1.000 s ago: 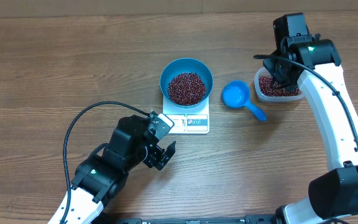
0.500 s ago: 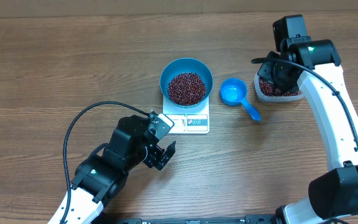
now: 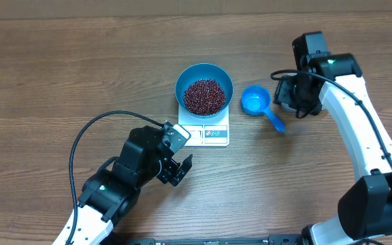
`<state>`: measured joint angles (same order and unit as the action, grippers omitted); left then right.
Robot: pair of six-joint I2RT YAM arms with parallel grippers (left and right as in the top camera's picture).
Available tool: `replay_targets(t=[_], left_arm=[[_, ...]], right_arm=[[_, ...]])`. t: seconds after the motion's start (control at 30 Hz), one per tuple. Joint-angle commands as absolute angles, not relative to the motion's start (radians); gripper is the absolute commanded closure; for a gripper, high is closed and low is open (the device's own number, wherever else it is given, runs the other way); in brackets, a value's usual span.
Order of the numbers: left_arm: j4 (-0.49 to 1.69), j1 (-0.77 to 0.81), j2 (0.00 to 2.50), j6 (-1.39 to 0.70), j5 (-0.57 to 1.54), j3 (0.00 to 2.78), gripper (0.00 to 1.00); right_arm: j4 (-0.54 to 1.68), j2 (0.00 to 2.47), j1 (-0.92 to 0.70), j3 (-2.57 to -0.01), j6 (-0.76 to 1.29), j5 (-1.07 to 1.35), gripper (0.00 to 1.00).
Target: Scoop item into bowl and weigh 150g on scale
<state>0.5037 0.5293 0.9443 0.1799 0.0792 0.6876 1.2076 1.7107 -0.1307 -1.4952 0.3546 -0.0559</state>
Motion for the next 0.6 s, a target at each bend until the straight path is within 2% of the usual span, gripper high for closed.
replay_targets(t=[0.0,0.3,0.57], left_arm=[[0.501,0.524,0.942,0.179,0.097,0.687,0.00],[0.501,0.524,0.942,0.179,0.097,0.687,0.00],[0.501,0.524,0.942,0.179,0.097,0.687,0.00]], right_arm=[[1.184,1.716,-0.126,-1.445,0.245,0.007,0.30],[1.070,1.716,-0.126,-1.320,0.087,0.054,0.22],[0.942,1.716,-0.126,-1.223,0.042,0.054,0.20]])
